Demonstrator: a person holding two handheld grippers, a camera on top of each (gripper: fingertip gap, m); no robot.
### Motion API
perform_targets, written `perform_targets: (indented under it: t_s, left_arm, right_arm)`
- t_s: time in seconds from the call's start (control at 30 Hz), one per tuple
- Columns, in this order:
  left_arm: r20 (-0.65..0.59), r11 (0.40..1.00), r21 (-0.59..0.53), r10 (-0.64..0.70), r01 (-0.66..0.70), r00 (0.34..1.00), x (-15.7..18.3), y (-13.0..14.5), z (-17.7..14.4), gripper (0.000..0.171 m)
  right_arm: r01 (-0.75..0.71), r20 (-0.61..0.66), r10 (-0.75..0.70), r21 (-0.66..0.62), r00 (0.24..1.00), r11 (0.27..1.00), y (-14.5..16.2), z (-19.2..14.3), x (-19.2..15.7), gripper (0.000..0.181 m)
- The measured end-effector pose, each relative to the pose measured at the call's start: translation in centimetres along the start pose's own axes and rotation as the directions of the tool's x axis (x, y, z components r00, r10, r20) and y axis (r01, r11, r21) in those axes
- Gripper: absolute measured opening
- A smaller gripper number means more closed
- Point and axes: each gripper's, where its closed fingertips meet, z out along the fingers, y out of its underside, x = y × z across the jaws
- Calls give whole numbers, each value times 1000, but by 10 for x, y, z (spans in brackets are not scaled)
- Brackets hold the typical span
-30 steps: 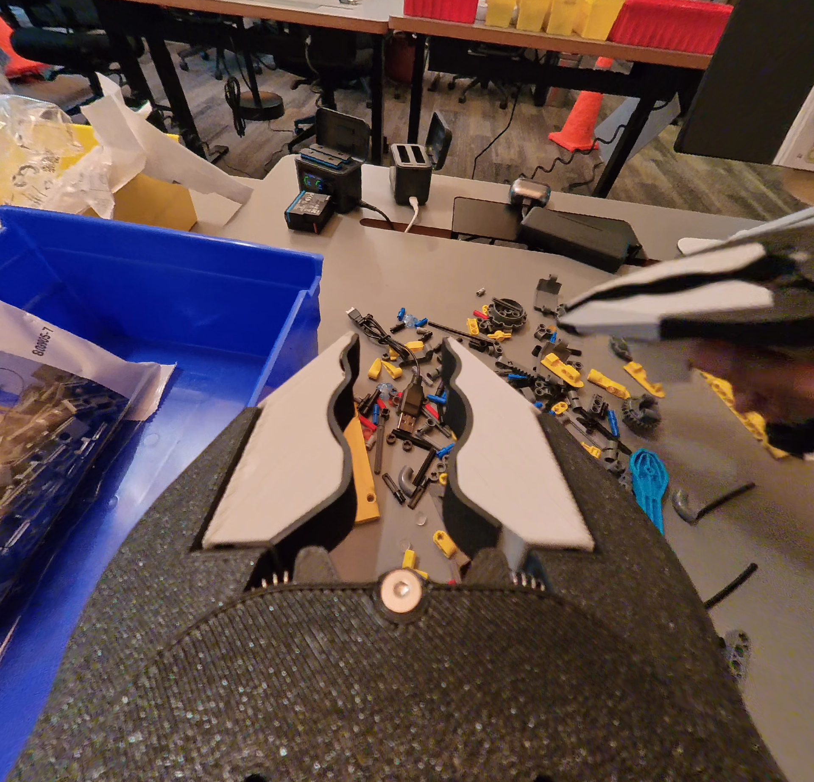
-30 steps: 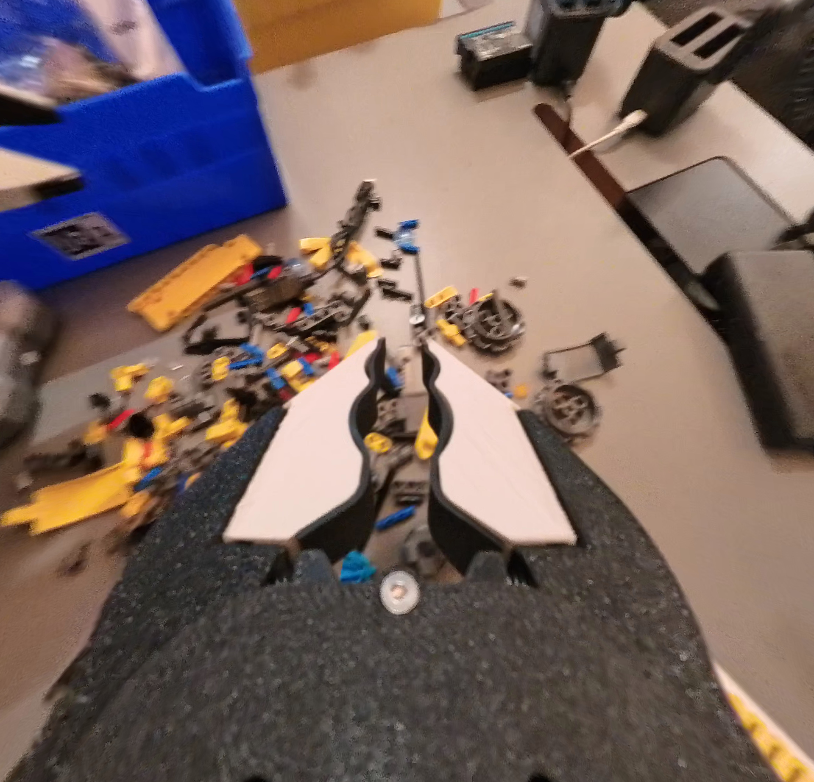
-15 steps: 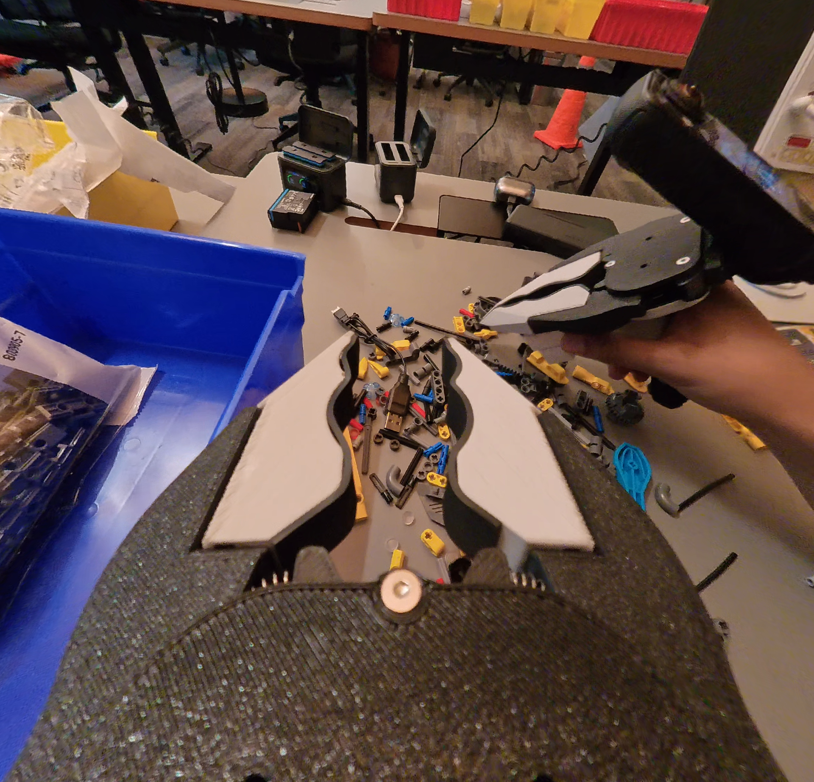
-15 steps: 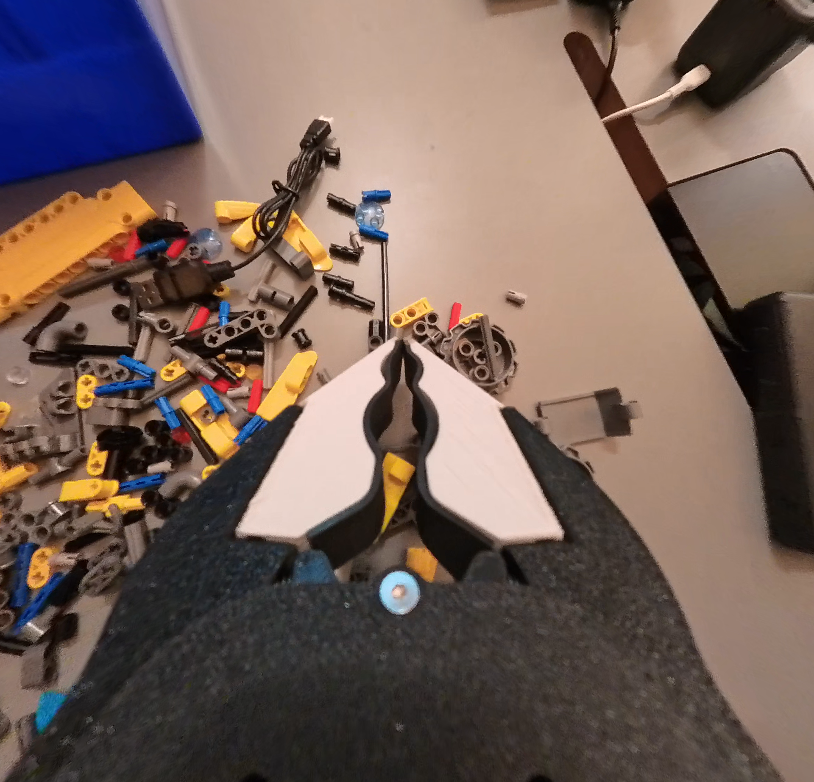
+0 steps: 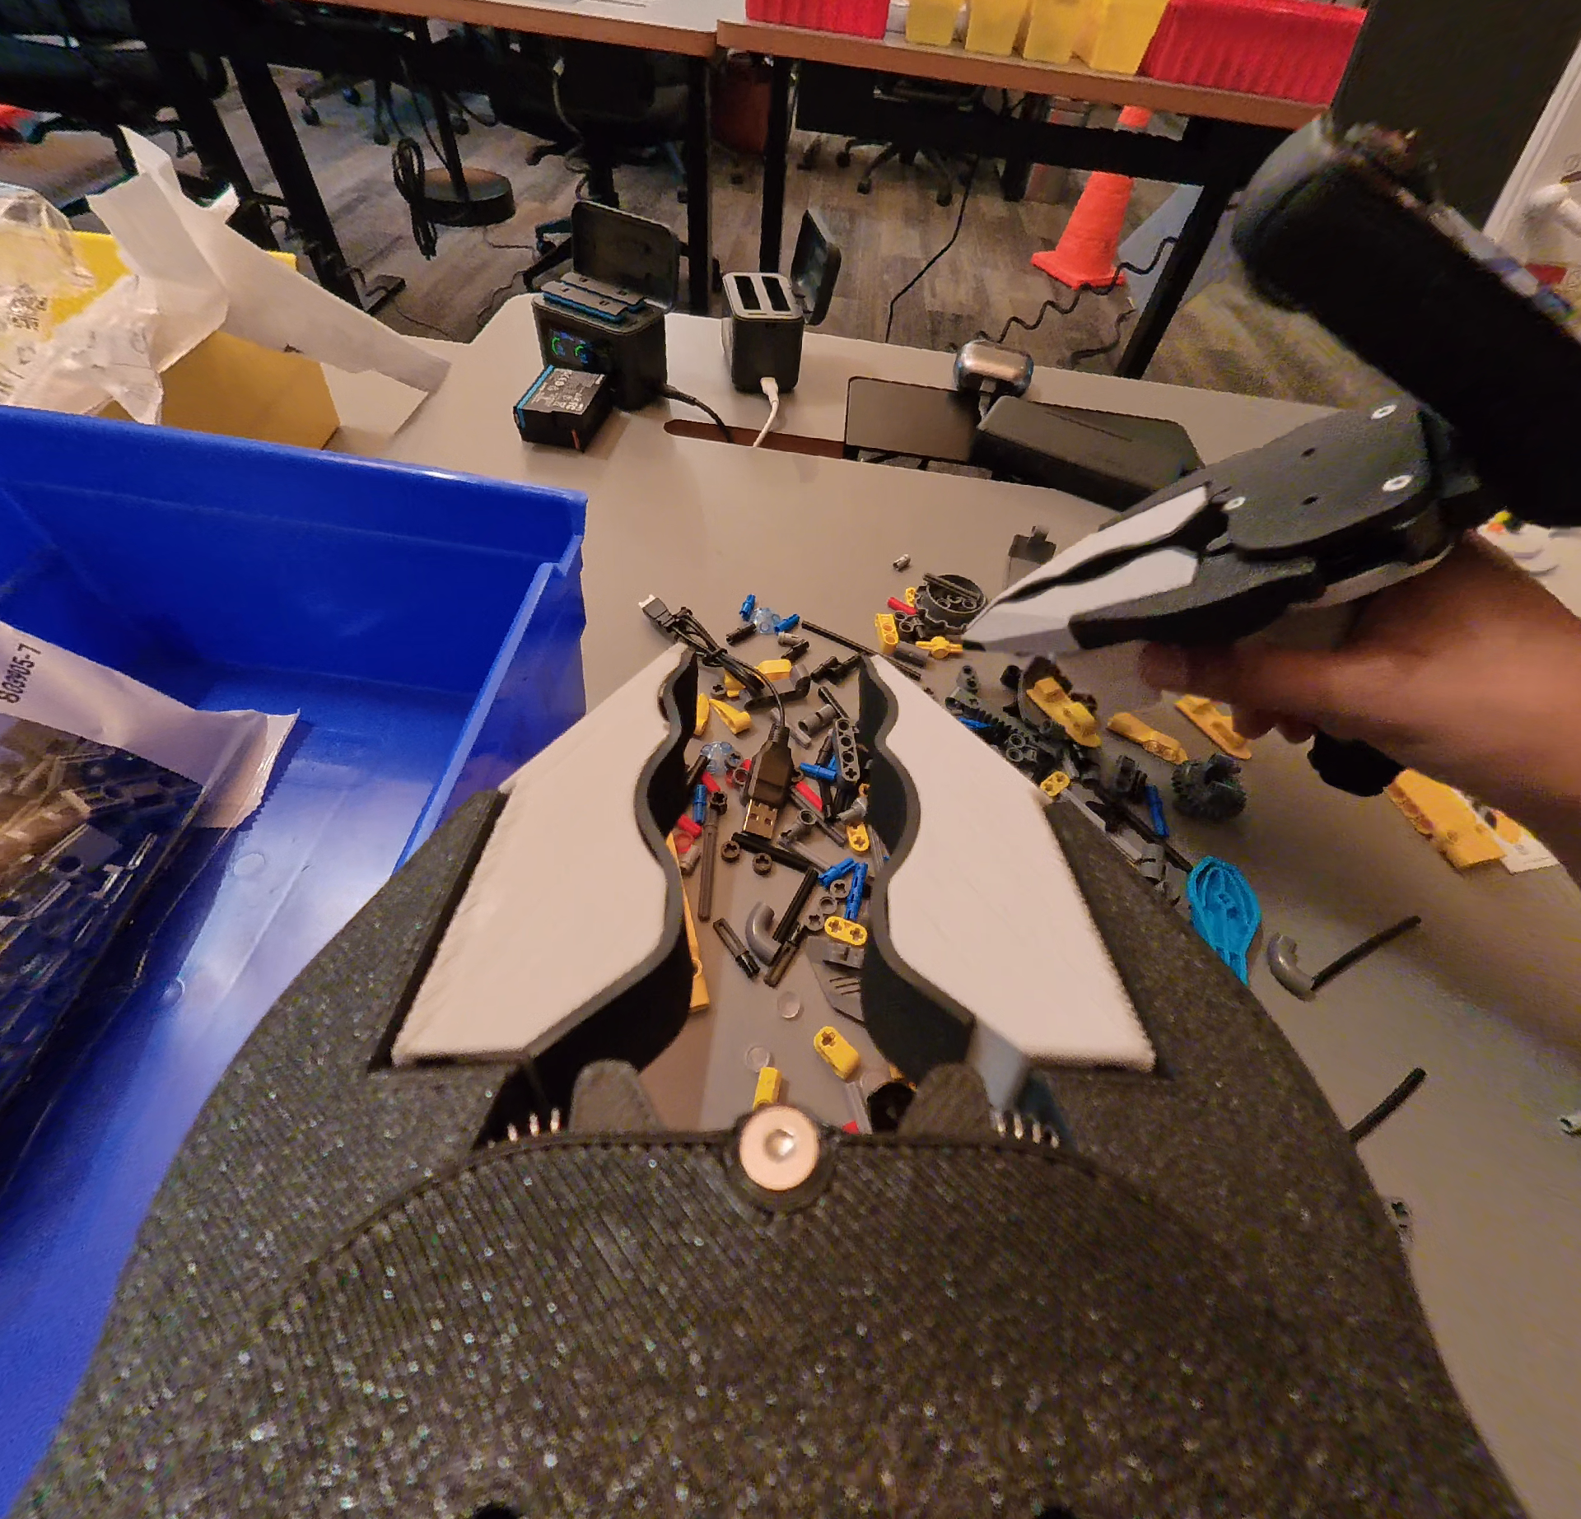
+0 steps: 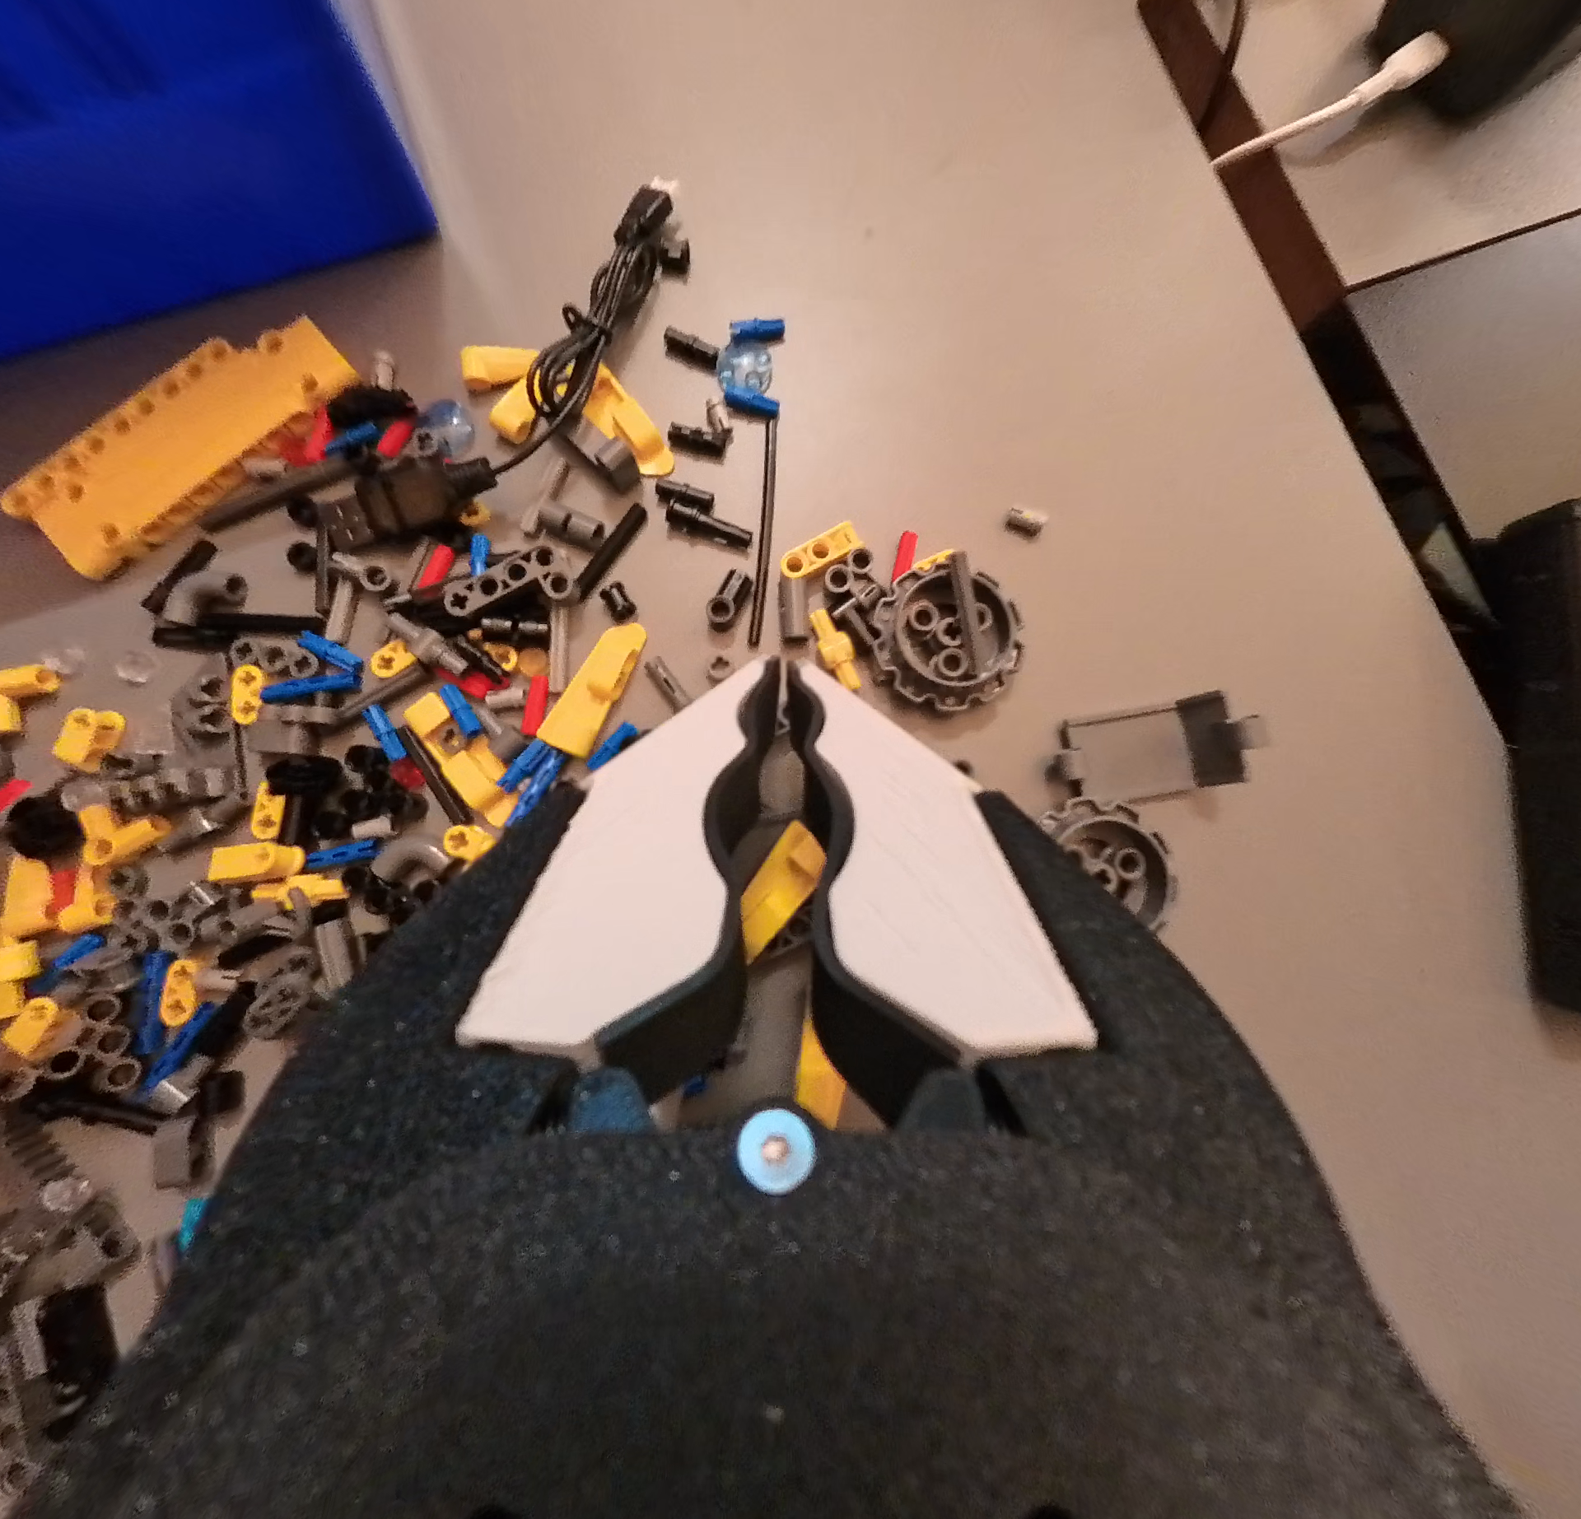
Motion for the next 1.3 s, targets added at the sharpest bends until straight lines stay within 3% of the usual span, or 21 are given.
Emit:
perform_targets:
  t_s: [0.5, 0.6, 0.73, 1.03, 1.3]
  left_arm:
    - [12, 1000, 1, -4, 4, 1000, -3, 0, 0, 36]
    - [86, 1000, -1, -30, 30, 996, -16, 2, -1, 25]
    - [172, 996, 24, -86, 83, 981, -37, 1, -6, 19]
    - [172, 998, 25, -68, 65, 983, -35, 0, -5, 19]
    - [158, 998, 24, -64, 60, 985, -32, -1, -5, 23]
  right_arm:
    - [76, -61, -76, 9, 995, 997, -6, 5, -1, 4]
    - [92, -58, -91, 22, 994, 995, -10, 2, -5, 5]
    - [96, -23, -95, 45, 995, 994, -16, -3, -16, 8]
    - [122, 44, -126, 67, 991, 990, -24, -6, -42, 18]
    - [163, 130, -167, 40, 977, 986, -16, 11, -72, 37]
